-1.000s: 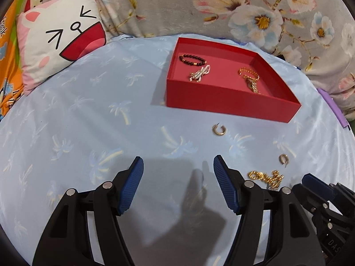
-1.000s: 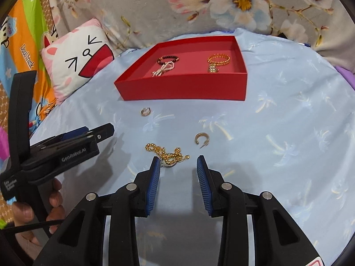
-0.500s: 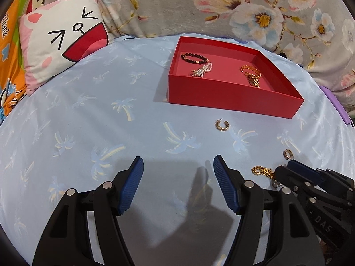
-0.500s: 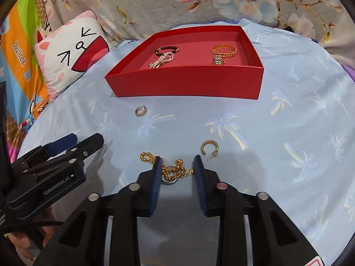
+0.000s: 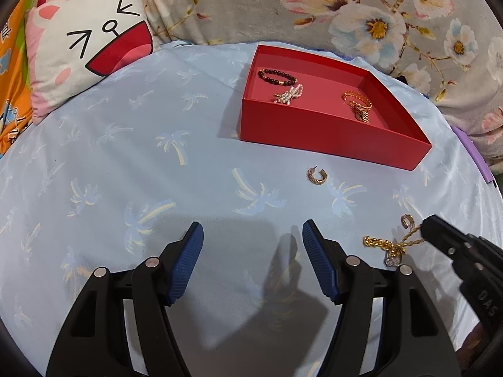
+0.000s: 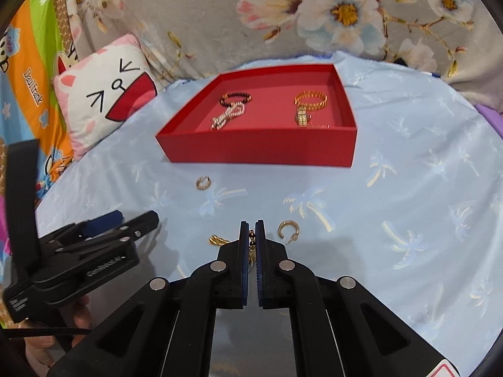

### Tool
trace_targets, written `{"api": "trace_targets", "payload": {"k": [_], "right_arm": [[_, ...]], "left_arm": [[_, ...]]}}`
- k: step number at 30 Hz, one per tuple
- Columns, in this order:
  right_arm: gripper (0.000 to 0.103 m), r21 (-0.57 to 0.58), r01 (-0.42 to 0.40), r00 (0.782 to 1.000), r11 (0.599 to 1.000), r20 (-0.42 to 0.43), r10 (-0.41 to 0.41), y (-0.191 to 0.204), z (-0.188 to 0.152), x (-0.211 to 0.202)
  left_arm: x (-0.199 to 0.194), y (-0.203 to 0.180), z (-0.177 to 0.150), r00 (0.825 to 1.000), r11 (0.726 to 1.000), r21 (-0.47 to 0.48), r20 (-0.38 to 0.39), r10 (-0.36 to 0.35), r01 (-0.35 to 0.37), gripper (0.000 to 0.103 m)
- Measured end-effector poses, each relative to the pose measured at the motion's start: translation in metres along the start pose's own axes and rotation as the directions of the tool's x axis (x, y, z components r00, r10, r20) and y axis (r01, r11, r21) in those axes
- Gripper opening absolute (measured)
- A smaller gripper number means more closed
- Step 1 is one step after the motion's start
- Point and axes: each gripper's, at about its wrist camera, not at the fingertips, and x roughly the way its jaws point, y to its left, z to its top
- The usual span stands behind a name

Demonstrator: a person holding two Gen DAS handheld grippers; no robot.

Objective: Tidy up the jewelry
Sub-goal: 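Grasp a gold chain with the right tool and lift it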

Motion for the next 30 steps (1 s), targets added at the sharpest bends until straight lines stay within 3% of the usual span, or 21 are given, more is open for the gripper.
{"api": "trace_targets", "payload": {"k": [7, 10, 18, 22, 24, 30], "right_arm": [[0.003, 0.016, -0.019, 0.998, 1.000, 0.060, 0.018, -0.002, 0.006, -0.027], [0.003, 0.028, -0.031, 0.995, 0.999, 0.090, 0.028, -0.003, 0.010, -0.042], [0.003, 0.025, -0.026, 0.992, 0.999, 0.128, 0.022, -0.003, 0.020, -0.062], [0.003, 0.037, -0.017, 0.993, 0.999, 0.118, 0.012, -0.009, 0.019, -0.059], [0.003, 0.049, -0.018, 0.994, 0.999, 0.113, 0.012, -0.014, 0.019, -0.058], [0.003, 0.066, -0.006, 0.993, 0.998, 0.115, -0.001, -0.021, 0.016, -0.057]], "left_arm": [[0.002, 0.000, 0.005, 1.000, 1.000, 0.001, -0.002, 0.002, -0.002, 0.063], [0.006, -0.004, 0.013, 1.000, 1.000, 0.009, -0.010, -0.030, 0.030, 0.063], [0.039, -0.035, 0.044, 0.997, 0.996, 0.064, -0.054, -0.061, 0.065, 0.063], [0.053, -0.046, 0.051, 0.997, 0.995, 0.087, -0.069, -0.037, 0.043, 0.053], [0.054, -0.049, 0.051, 0.997, 0.994, 0.100, -0.067, -0.036, 0.042, 0.039], [0.053, -0.054, 0.048, 0.997, 0.991, 0.126, -0.061, -0.047, 0.054, 0.016]]}}
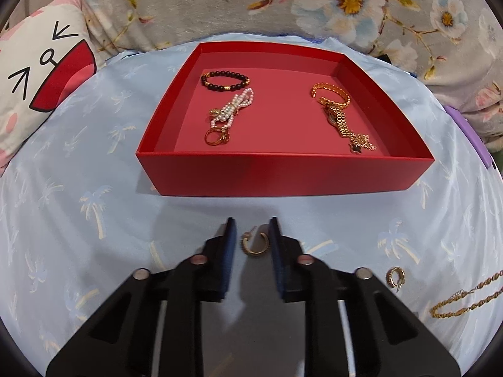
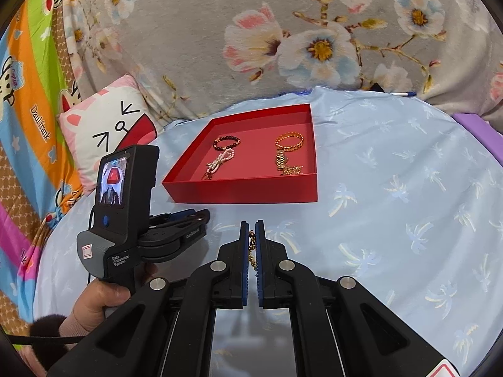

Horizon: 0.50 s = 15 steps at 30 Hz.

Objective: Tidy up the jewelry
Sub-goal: 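Grasp a gold chain with the right tool and lift it, then grasp a gold ring with the left tool while the right tool holds the chain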

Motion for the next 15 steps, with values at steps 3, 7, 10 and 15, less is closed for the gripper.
{"api": "trace_targets", "payload": {"k": [3, 7, 10, 15], "right_arm": [[0.003, 0.003, 0.003, 1.000, 1.000, 0.000, -0.003, -0.001, 0.000, -0.001], [0.003, 0.004, 0.004, 1.000, 1.000, 0.000, -0.004, -0.002, 0.000, -0.001], [0.003, 0.011, 0.002, 1.000, 1.000, -0.001, -0.002, -0.004, -0.001, -0.002], [0.003, 0.030, 0.013, 1.000, 0.999, -0.001, -0.013, -0.013, -0.005, -0.008]], "left_arm": [[0.000, -0.001, -0.001, 1.000, 1.000, 0.002, 0.001, -0.005, 0.005, 0.016], [-0.001, -0.001, -0.002, 1.000, 1.000, 0.000, 0.003, -0.008, 0.008, 0.017], [-0.006, -0.001, -0.006, 1.000, 1.000, 0.000, 0.006, -0.006, 0.006, 0.023], [-0.035, -0.009, -0.027, 0.998, 0.998, 0.008, 0.027, -0.061, 0.061, 0.037]]}}
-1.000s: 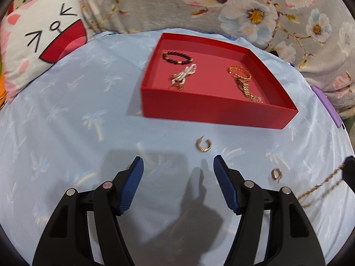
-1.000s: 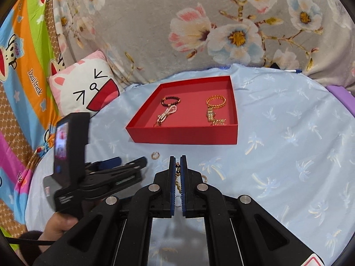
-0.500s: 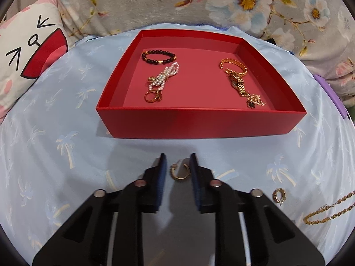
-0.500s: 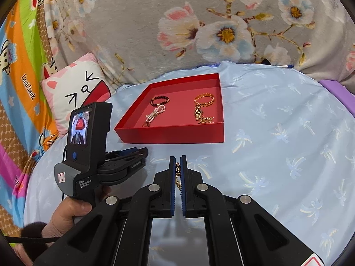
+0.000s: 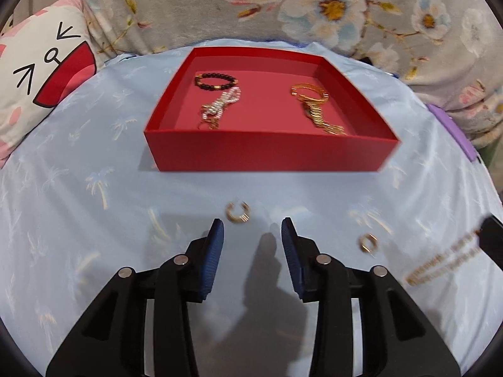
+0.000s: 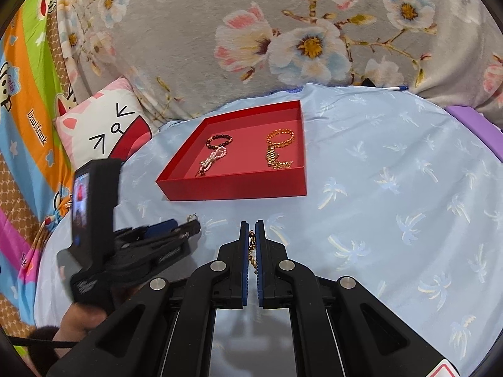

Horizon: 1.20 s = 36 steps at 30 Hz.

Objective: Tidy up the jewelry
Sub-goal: 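Grasp a gold ring with the left tool while the right tool holds the chain, then carry the ring and chain into the red box and open both tools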

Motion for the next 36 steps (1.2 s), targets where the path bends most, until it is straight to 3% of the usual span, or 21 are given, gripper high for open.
{"api": "trace_targets", "payload": {"k": [6, 12, 13, 15, 17, 22, 30, 36], "right_arm": [[0.003, 0.022, 0.016, 1.000, 1.000, 0.002, -0.016, -0.008, -0.007, -0.010], [0.003, 0.022, 0.017, 1.000, 1.000, -0.008, -0.017, -0.010, -0.011, -0.013], [0.003, 0.021, 0.015, 1.000, 1.000, -0.008, -0.014, -0.010, -0.011, -0.013], [0.003, 0.021, 0.008, 1.000, 1.000, -0.008, -0.008, -0.009, -0.011, -0.012], [0.003, 0.022, 0.005, 1.000, 1.000, -0.008, -0.004, -0.009, -0.011, -0.011], [0.003, 0.022, 0.005, 1.000, 1.000, -0.007, -0.005, -0.009, -0.011, -0.010], [0.003, 0.010, -0.018, 1.000, 1.000, 0.022, 0.017, -0.005, 0.003, -0.014], [0.003, -0.037, -0.065, 0.996, 0.997, 0.057, 0.067, 0.008, 0.049, -0.019]], "left_arm": [[-0.014, -0.036, -0.027, 0.997, 0.997, 0.039, -0.040, -0.065, 0.067, 0.038], [-0.005, -0.055, -0.034, 0.999, 0.997, 0.073, -0.046, -0.023, 0.026, 0.037], [-0.005, -0.055, -0.034, 0.999, 0.997, 0.071, -0.043, -0.019, 0.022, 0.035], [-0.006, -0.054, -0.036, 0.999, 0.997, 0.069, -0.041, -0.022, 0.024, 0.017], [-0.007, -0.051, -0.037, 0.998, 0.997, 0.063, -0.044, -0.035, 0.038, 0.006], [-0.014, -0.047, -0.039, 0.999, 0.997, 0.063, -0.024, -0.041, 0.043, 0.005], [-0.046, -0.021, -0.020, 0.998, 0.998, 0.017, 0.032, -0.057, 0.057, 0.005], [-0.074, 0.005, 0.028, 0.996, 0.999, 0.022, 0.084, -0.039, 0.037, 0.005]]}}
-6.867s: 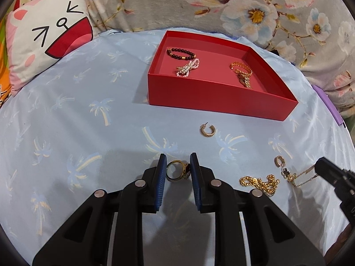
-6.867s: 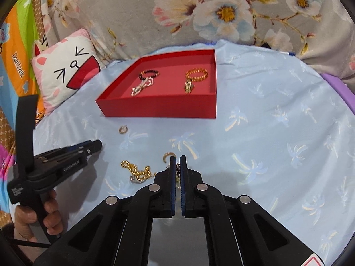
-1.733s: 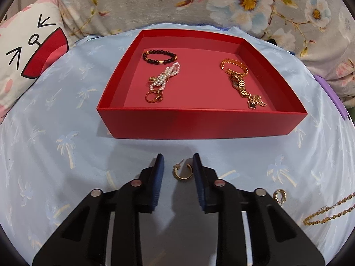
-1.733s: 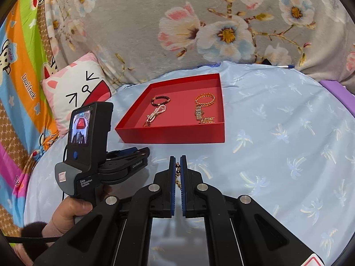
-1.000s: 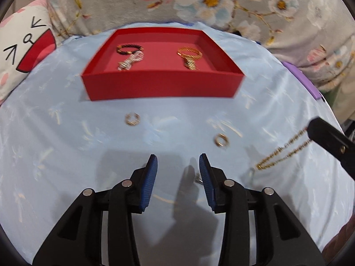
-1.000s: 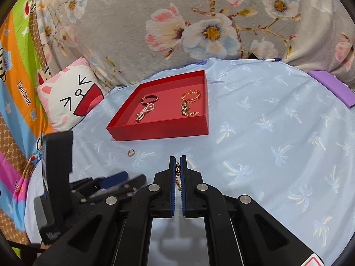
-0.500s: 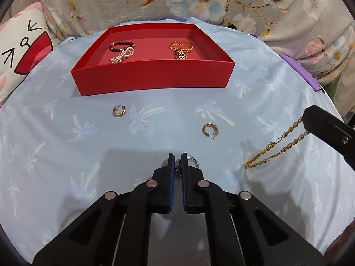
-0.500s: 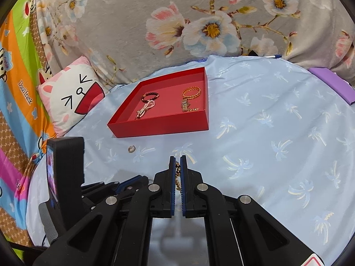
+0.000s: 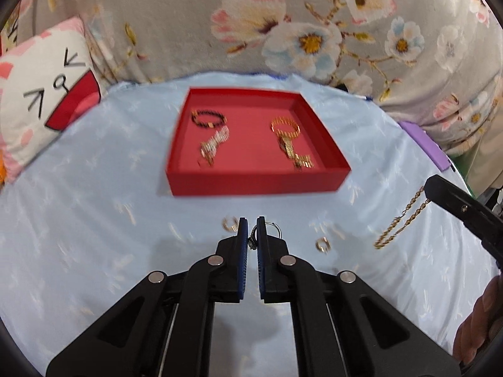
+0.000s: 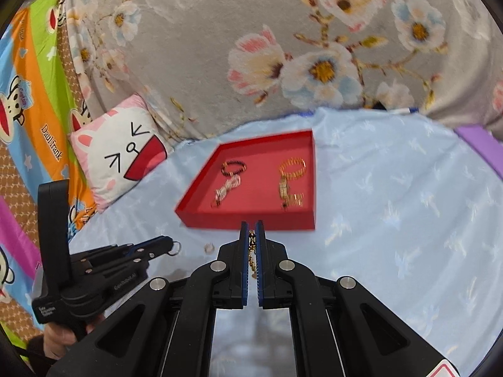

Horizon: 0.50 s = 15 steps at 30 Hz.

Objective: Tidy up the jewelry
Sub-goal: 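Carry the ring and chain into the red box and open both tools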

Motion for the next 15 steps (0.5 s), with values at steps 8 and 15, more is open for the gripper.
{"api": "trace_targets", "payload": {"k": [8, 15], "right_arm": [[0.003, -0.017, -0.020, 1.000, 1.000, 0.016, 0.021, 0.012, 0.085, 0.044], [0.003, 0.054, -0.057, 0.997, 0.997, -0.042, 0.059, 0.002, 0.125, 0.113]], "left_arm": [[-0.004, 0.021, 0.089, 0.993, 0.999, 0.023, 0.107, 0.040, -0.043, 0.005], [0.055, 0.034, 0.138, 0.998, 0.999, -0.028, 0.058, -0.016, 0.018, 0.005]]}}
